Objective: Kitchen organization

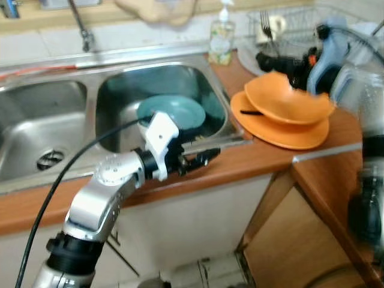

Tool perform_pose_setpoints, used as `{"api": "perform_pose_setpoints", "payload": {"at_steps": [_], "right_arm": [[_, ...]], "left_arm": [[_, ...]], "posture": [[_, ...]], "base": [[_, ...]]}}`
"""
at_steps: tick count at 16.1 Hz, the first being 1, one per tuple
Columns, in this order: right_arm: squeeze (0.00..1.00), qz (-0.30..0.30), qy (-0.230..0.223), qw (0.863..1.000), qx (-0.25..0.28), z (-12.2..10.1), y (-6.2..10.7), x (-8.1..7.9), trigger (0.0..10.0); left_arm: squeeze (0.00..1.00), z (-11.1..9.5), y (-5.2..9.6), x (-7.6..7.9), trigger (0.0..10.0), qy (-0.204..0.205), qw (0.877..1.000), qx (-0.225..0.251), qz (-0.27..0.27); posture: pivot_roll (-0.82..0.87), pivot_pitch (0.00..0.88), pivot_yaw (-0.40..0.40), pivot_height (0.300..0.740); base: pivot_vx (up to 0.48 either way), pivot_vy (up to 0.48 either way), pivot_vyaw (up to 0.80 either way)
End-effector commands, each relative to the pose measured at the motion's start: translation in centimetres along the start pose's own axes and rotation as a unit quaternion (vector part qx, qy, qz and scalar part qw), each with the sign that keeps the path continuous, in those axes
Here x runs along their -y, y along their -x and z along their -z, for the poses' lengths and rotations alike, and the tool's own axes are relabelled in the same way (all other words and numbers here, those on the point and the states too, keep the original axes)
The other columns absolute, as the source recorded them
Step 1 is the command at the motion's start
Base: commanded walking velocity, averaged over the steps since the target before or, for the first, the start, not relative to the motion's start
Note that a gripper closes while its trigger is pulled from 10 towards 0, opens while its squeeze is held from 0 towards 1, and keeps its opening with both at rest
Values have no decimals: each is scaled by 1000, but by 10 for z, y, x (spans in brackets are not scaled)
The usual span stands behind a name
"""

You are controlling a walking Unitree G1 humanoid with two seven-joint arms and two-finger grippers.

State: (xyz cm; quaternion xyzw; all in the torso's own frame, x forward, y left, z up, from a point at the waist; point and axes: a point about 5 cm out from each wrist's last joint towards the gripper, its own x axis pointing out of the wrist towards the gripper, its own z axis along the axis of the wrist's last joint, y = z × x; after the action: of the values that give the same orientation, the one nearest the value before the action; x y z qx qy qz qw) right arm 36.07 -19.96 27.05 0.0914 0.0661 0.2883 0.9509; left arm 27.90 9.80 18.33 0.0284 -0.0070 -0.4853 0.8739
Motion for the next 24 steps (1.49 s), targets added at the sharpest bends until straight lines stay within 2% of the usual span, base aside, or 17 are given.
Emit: {"api": "perform_pose_setpoints", "payload": {"at_steps": [1, 2, 3, 4, 6, 8, 10, 13, 14, 15, 16, 17, 24], "right_arm": [[0, -56, 14, 998, 33, -5, 9, -18, 1098], [0, -77, 16, 996, 35, 3, 15, -25, 1255], [0, -104, 16, 994, 27, 13, 20, -34, 0], [0, -147, 14, 989, 12, 31, 29, -49, 0], [0, -186, 2, 983, -2, 52, 38, -66, 0], [0, -207, -9, 978, -18, 68, 44, -74, 0], [0, -212, -11, 977, -31, 77, 47, -79, 0], [0, -226, -5, 974, -37, 81, 49, -87, 0], [0, -243, -4, 969, -32, 81, 49, -94, 0], [0, -247, -2, 969, -32, 82, 48, -98, 0], [0, -247, -2, 969, -31, 82, 47, -98, 0], [0, -247, -3, 969, -30, 82, 46, -99, 0], [0, -229, -1, 973, -20, 80, 41, -99, 0]], "left_arm": [[0, -8, 0, -4, 10000, 8, 1000, 20, -3], [0, -10, -1, -4, 10000, 17, 999, 30, -3], [0, -13, -1, -5, 10000, 31, 999, 43, 0], [0, -15, -1, -4, 10000, 58, 996, 64, 13], [0, -17, -1, -1, 10000, 98, 990, 92, 39], [0, -23, -4, -1, 10000, 145, 979, 128, 58], [0, -26, -9, 0, 10000, 191, 968, 136, 85], [0, -26, -14, 2, 10000, 227, 958, 143, 102], [0, -26, -17, 0, 9176, 261, 947, 154, 104], [0, -25, -19, -3, 4157, 280, 941, 162, 97], [0, -25, -19, -3, 1490, 285, 939, 165, 97], [0, -25, -19, -2, 0, 294, 935, 169, 101], [0, -23, -17, 2, 0, 319, 925, 171, 112]], "posture": [[-102, 0, 65, 740], [-103, 0, 66, 740], [-105, 0, 70, 740], [-108, 0, 74, 740], [-106, 0, 73, 740], [-103, 0, 75, 740], [-105, 0, 82, 740], [-109, 0, 90, 740], [-108, 0, 92, 740], [-106, 0, 93, 740], [-107, 0, 94, 740], [-107, 0, 94, 740], [-107, 0, 96, 740]], "base": [[0, 0, 0], [0, 0, 0], [0, 0, 0], [0, 0, 0], [0, 0, 0], [0, 0, 0], [0, 0, 0], [0, 0, 0], [0, 0, 0], [0, 0, 0], [0, 0, 0], [0, 0, 0], [0, 0, 0]]}}
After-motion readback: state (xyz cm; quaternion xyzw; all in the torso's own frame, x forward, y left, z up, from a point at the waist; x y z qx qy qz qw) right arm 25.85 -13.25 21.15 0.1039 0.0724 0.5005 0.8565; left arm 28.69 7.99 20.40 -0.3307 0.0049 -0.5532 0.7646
